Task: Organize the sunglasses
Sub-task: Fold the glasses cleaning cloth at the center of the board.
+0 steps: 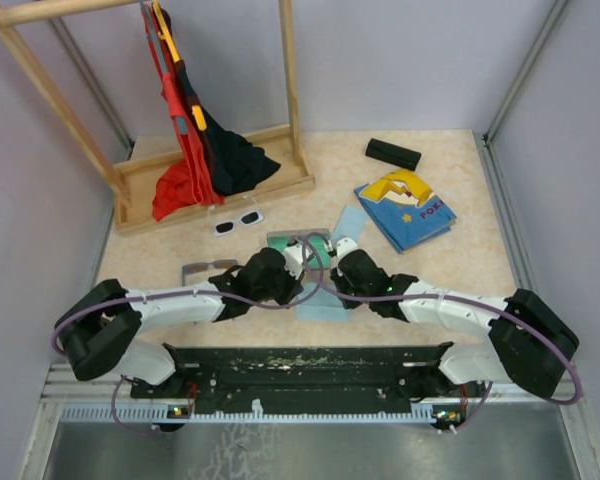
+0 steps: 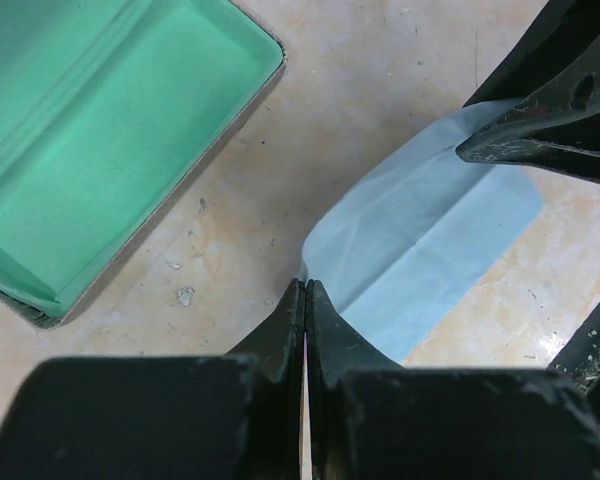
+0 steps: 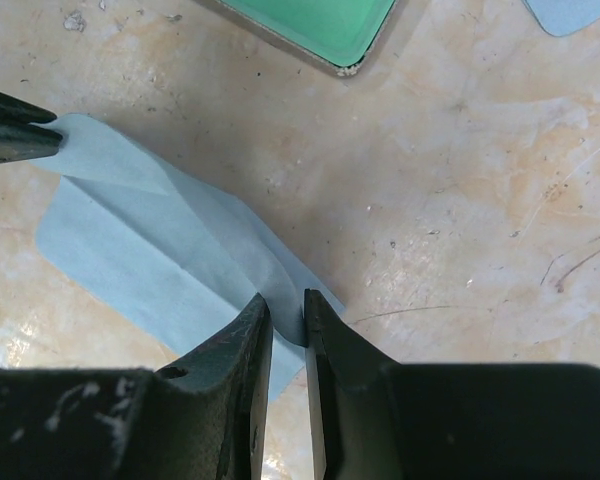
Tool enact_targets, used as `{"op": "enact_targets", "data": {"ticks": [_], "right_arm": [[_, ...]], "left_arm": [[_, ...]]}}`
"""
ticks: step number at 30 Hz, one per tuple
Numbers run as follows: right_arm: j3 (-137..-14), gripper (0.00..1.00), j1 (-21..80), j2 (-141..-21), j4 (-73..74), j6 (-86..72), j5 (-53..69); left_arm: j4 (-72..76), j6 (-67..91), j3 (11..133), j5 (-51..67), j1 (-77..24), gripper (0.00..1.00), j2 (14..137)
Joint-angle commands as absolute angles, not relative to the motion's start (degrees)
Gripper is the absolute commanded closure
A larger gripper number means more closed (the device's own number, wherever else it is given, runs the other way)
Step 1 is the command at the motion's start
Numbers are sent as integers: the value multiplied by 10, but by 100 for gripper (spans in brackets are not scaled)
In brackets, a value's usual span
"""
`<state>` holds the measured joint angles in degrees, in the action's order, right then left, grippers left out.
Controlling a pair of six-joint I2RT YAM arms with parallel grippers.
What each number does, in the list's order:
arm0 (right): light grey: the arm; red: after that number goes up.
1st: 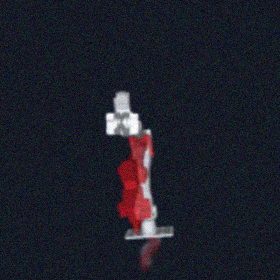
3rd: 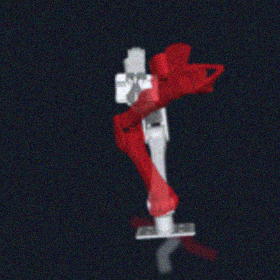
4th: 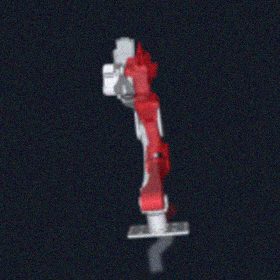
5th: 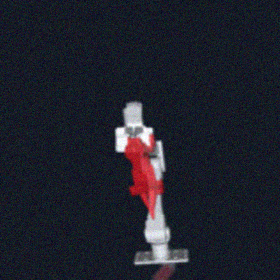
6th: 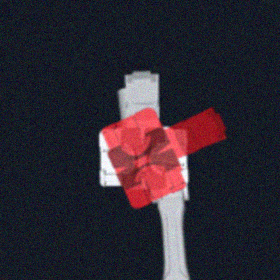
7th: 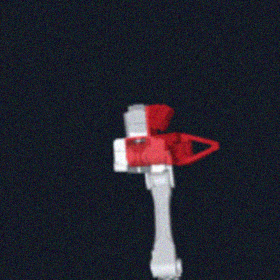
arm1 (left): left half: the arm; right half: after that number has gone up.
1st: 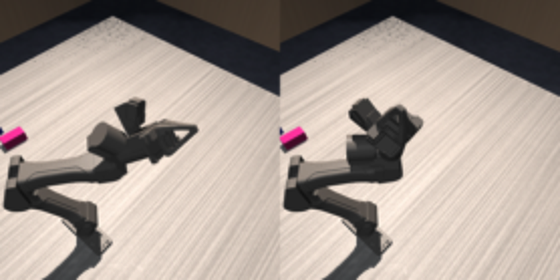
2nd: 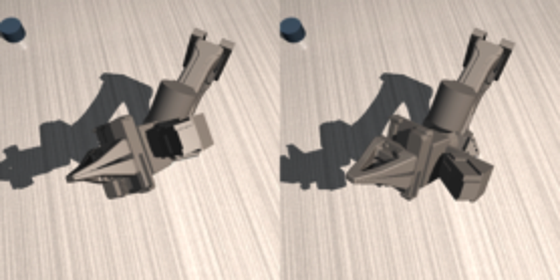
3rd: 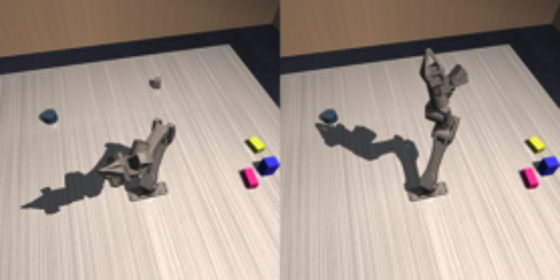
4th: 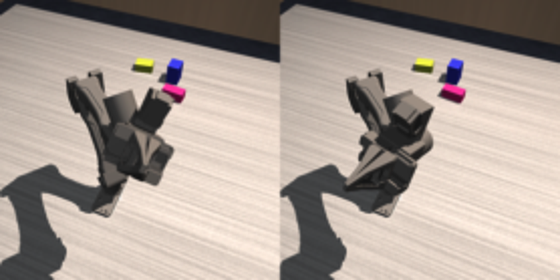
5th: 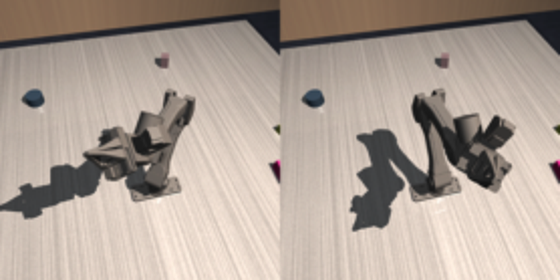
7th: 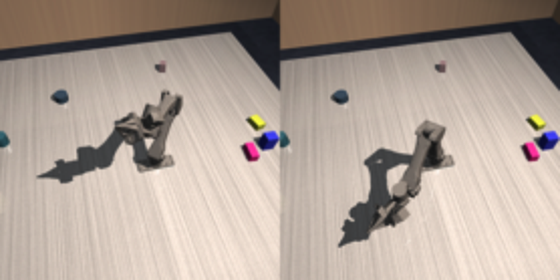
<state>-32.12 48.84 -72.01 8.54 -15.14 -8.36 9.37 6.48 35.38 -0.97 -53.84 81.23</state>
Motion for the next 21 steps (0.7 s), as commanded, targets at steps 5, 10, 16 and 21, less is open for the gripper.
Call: {"op": "enact_targets", "data": {"ticks": [5,10,16,21], "right_arm": [[-320,80,487,-701,61,-157,-70],[-318,80,486,-695,69,-161,-71],[-318,80,488,-679,88,-166,-73],[-321,80,487,-669,107,-172,-71]], "left_arm": [[148,12,336,19,-537,99,789],[147,4,333,44,-537,99,790],[144,11,314,50,-537,96,781],[142,23,303,50,-537,93,774]]}}
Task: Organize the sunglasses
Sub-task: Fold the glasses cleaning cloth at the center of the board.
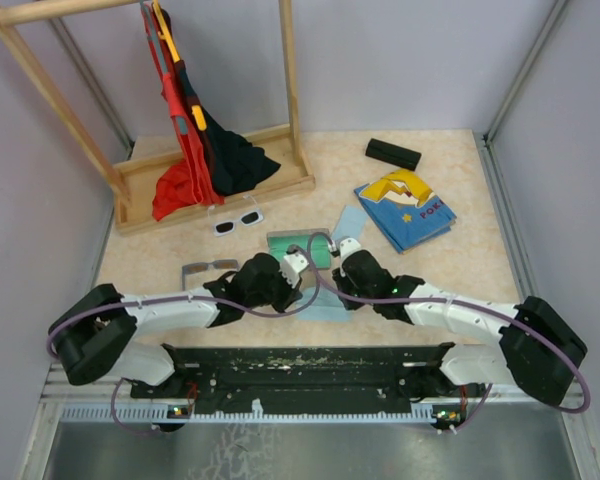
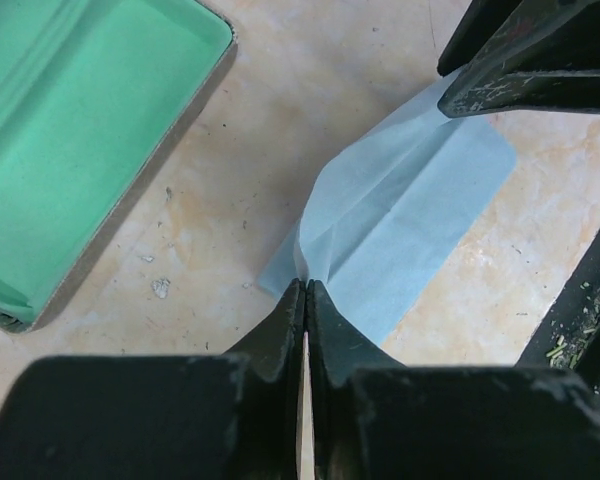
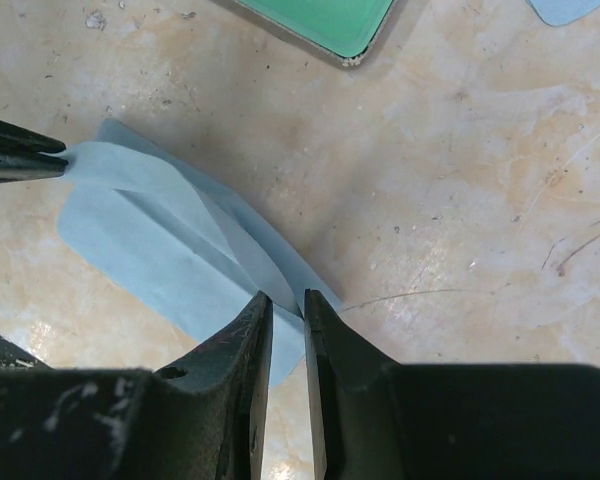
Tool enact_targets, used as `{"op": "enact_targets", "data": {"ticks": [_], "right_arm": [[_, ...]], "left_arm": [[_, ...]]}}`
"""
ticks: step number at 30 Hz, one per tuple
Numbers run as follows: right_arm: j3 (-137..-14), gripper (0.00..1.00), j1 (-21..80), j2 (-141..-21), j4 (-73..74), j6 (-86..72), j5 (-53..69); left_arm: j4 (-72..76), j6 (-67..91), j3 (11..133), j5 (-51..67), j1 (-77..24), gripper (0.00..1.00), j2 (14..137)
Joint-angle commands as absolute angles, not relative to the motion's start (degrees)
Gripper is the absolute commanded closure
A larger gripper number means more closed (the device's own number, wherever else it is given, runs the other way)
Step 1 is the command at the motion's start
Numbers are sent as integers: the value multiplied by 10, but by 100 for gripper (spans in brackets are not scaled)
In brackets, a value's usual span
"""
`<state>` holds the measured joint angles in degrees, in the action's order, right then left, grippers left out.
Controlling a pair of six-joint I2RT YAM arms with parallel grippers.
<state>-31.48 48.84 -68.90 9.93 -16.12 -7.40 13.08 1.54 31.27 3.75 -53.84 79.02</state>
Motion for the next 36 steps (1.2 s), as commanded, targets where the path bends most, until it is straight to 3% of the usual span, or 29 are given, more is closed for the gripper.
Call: {"op": "enact_targets", "data": {"ticks": [1,11,20,27,36], "right_arm": [[-324,80,487,-669,113,-173,-69],[-326,77,491,-635,159,-199,-80],[-326,76,491,-586,199,-247,-126],[-336,73,483,-588,183,-312,-134],[-379,73,472,-641,201,-325,-147]], "left_arm": [[142,25,301,52,-537,92,773],[142,59,273,98,-545,73,759],[137,101,229,92,-546,68,692],[134,160,227,12,-545,59,644],[122,107,318,30,-545,58,732]]}}
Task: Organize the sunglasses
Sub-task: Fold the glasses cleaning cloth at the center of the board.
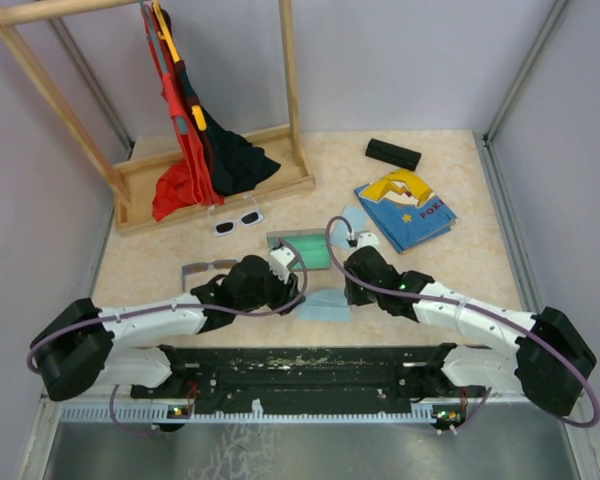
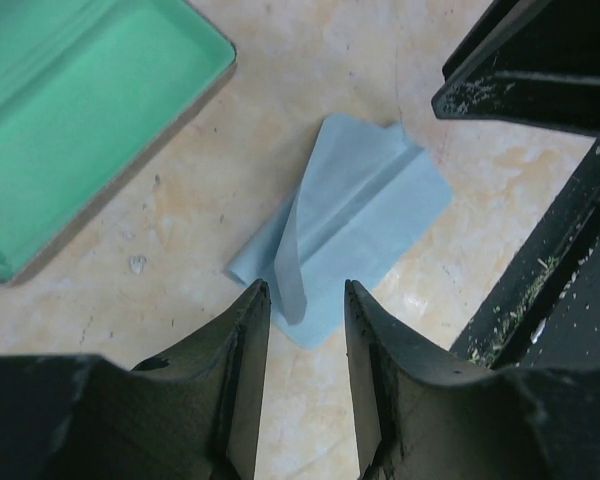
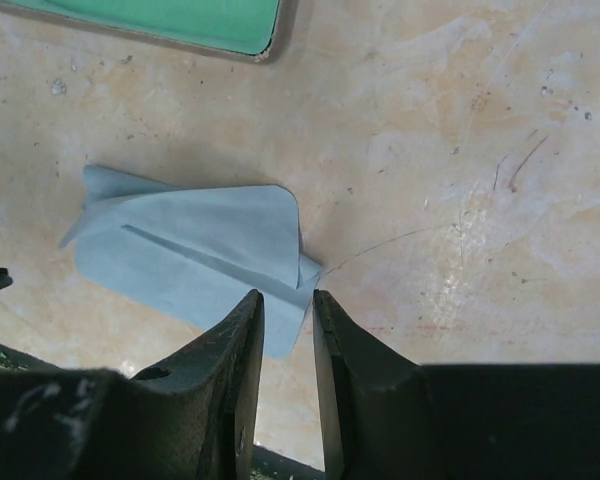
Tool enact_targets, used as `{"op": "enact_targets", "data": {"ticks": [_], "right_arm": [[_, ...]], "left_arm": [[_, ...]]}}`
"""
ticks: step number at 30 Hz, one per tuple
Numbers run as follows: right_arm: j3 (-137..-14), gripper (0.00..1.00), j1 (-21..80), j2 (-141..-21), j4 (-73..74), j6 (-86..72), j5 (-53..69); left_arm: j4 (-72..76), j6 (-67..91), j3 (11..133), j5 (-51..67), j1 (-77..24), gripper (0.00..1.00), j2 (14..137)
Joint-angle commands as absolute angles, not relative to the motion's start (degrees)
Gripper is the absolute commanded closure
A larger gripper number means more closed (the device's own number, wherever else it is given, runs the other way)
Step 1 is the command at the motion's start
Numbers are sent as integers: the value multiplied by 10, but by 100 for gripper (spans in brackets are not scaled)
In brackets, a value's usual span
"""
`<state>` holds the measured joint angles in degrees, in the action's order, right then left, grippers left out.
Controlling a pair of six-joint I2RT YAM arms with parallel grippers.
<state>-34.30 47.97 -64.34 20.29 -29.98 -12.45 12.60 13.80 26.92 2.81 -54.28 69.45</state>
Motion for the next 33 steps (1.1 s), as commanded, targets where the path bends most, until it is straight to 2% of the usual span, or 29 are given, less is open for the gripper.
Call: {"op": "enact_targets", "data": {"ticks": [1,13,25,28,33], "right_arm": [[-375,73,469,-635,204,-333,-151],[-308,73,368,-533,200,-381,-63],[-308,73,363,-533,189,-368,-44],[-308,73,363,-533,189,-366,-43],[-308,73,363,-526,190,-362,-42]], "left_arm": [[121,97,328,35,-545,58,745],[116,23,407,58,-545,62,864],[110,18,417,66,-545,65,902],[109,19,423,70,-545,69,910],[110,19,428,79,-545,85,913]]}}
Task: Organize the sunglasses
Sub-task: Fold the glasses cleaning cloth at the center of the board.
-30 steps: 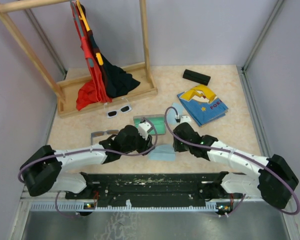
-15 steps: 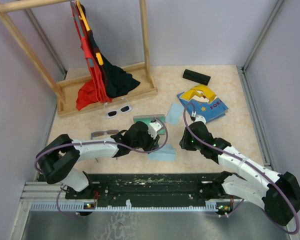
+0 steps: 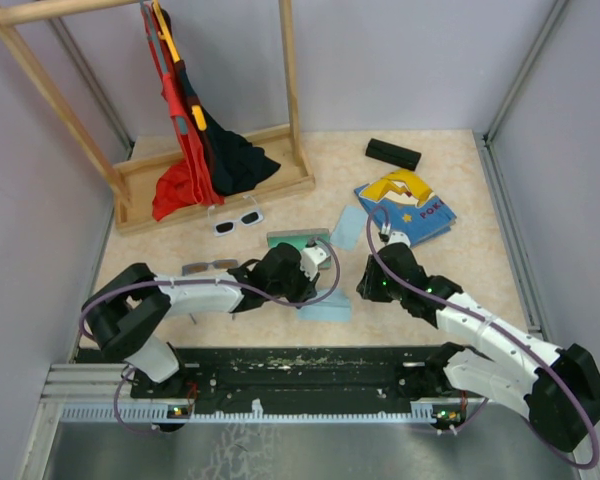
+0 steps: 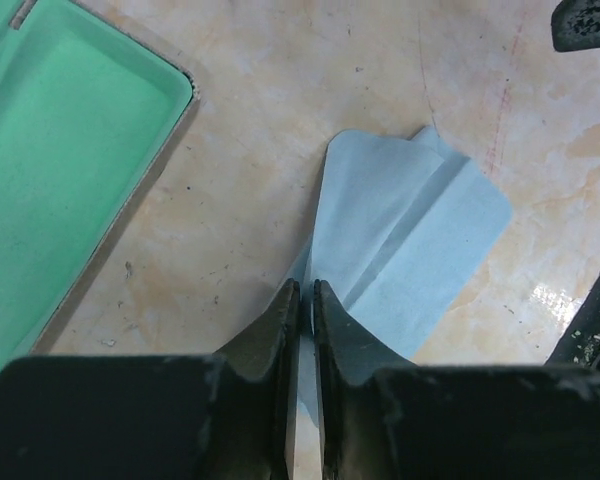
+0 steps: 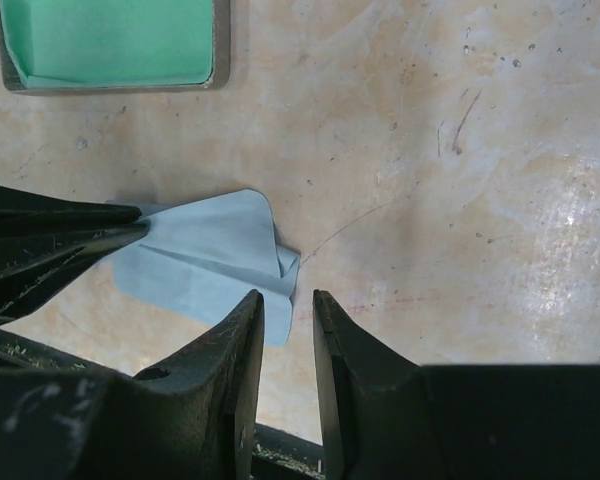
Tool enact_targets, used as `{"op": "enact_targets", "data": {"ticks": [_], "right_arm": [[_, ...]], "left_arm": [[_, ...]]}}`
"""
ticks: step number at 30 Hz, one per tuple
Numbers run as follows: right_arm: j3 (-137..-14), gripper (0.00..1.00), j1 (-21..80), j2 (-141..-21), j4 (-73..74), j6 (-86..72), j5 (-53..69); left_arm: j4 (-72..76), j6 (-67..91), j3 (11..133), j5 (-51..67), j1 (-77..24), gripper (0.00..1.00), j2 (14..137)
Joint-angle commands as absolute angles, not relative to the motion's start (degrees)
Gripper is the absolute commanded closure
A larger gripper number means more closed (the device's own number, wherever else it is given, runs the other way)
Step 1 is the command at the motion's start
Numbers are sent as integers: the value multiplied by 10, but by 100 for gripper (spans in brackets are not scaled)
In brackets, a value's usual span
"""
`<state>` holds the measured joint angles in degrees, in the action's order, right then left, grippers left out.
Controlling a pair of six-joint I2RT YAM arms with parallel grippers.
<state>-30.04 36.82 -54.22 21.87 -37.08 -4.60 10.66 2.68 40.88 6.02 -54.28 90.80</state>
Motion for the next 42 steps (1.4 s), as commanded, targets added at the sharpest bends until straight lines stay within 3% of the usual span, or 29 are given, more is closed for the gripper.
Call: {"op": "enact_targets", "data": {"ticks": [1,14,38,42], "right_arm": [[-308,73,363,-525,191,-361,-43],[-302,73,363,-521,190,-357,-42],[-303,73,363,-522,196,-344,-41],[-304,73,363,-522,198,-341,-41]], "left_arm": [[111,20,428,83,-545,87,913],[124,10,404,142,-545,99,898],[120,-14,366,228,-547,98,885],[120,-14,361,229,-550,93,879]]}}
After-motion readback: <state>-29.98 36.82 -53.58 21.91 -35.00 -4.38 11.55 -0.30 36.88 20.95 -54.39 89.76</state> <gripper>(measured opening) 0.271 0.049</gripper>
